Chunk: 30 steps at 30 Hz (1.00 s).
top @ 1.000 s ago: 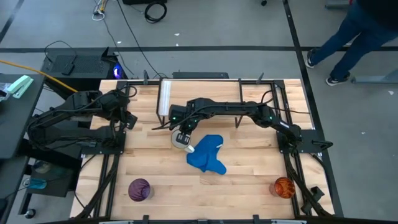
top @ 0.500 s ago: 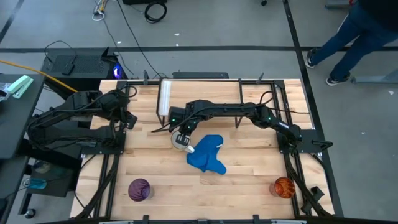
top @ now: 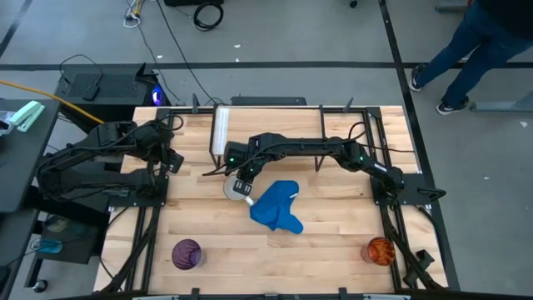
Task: Stack small to large cups/mugs on shelf
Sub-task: Move the yellow mug to the center of the table
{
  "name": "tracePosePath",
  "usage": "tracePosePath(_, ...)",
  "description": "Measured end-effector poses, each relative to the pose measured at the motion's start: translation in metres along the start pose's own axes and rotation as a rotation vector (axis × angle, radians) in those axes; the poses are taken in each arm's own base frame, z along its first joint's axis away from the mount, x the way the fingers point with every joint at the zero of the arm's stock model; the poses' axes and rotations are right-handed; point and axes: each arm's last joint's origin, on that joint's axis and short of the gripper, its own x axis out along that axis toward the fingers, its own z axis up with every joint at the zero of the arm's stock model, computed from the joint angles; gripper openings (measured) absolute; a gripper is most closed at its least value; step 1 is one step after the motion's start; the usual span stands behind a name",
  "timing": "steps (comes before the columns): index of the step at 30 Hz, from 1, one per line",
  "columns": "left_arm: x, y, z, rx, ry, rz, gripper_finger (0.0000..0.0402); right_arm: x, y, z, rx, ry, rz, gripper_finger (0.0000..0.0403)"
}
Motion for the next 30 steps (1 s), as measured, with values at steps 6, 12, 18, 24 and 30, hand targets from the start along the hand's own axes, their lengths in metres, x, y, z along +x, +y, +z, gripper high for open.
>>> tracePosePath(6, 0.0, 0.0001, 0.0, 0.0, 0.0, 0.0, 0.0074, 0.0, 0.0, -0.0001, -0.001, 0.002, 0.003, 0.0086)
tracePosePath(12, 0.0, 0.0001, 0.0, 0.0, 0.0, 0.0, 0.0077, 0.0, -0.0001, -0.0005, 0.002, 0.006, 0.002, 0.0087)
tracePosePath(18, 0.0, 0.0, 0.0, 0.0, 0.0, 0.0, 0.0072, -0.0001, -0.0008, -0.0007, 0.007, 0.01, 0.001, 0.0087)
tracePosePath(24, -0.0001, 0.0001, -0.0001, 0.0, 0.0, 0.0, 0.0076, -0.0002, -0.002, -0.0006, 0.016, 0.02, 0.024, 0.0088)
tracePosePath(30, 0.0, 0.0, 0.0, 0.0, 0.0, 0.0, 0.0082, -0.0005, -0.0056, 0.0002, 0.024, 0.024, 0.034, 0.0088)
